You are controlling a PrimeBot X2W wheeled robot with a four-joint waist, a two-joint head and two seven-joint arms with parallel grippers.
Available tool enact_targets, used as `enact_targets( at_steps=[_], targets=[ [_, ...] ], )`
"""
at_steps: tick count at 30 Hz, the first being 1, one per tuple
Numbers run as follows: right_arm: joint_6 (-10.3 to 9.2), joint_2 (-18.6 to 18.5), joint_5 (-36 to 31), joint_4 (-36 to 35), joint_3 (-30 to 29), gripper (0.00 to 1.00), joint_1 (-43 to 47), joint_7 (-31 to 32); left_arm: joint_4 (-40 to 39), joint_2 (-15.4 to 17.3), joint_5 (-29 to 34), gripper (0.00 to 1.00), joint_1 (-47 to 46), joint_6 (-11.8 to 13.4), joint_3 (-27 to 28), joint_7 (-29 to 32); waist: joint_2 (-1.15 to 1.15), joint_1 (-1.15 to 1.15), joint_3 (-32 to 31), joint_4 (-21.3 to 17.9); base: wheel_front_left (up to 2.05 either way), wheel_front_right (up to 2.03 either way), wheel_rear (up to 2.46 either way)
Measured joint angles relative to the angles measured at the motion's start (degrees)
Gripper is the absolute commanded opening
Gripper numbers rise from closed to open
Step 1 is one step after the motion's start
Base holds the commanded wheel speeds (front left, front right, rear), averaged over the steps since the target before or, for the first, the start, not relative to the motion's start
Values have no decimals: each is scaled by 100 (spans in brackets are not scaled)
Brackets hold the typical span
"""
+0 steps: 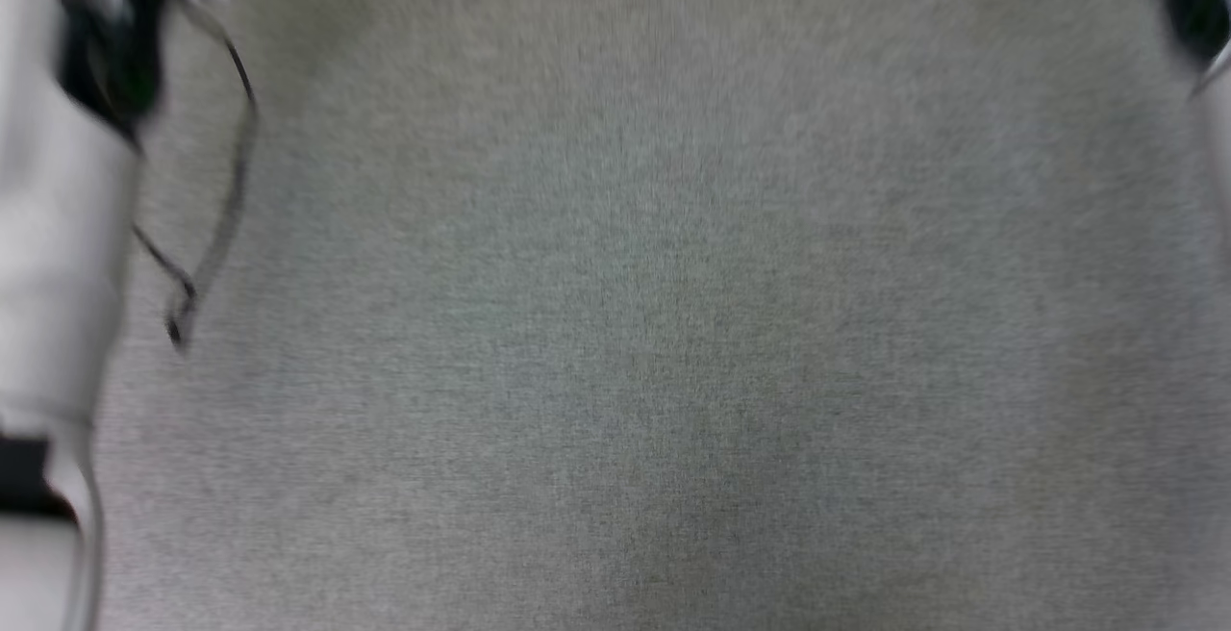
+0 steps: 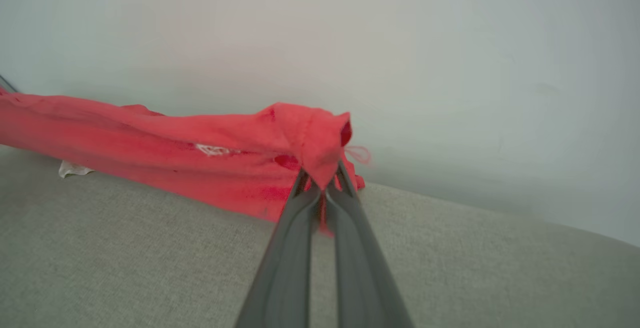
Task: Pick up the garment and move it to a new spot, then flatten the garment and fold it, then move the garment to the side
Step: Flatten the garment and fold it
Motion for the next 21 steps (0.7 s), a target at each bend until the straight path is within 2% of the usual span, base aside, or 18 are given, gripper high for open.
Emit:
enact_targets(
  at_steps=[6,9,15,21],
  targets=[
    [0,-133,381,-332,256,0,1552,-152,-370,34,-350,0,1864,-8,-37,-99,0,-1,-896,37,0,0,0],
    [0,-265,516,-566,292,0,2349,-123,-712,52,-456,0,2797,127,-66,-124,0,-1,-1337,57,0,0,0],
    [1,-424,581,-1260,244,0,3837,26,-1751,354,-593,0,4487,688,-71,-76,0,-1,-2136,95,0,0,0],
    [2,-509,465,-2189,-247,0,5348,320,-3216,701,-829,0,6066,1446,37,148,0,-3,-2772,108,0,0,0]
  ],
)
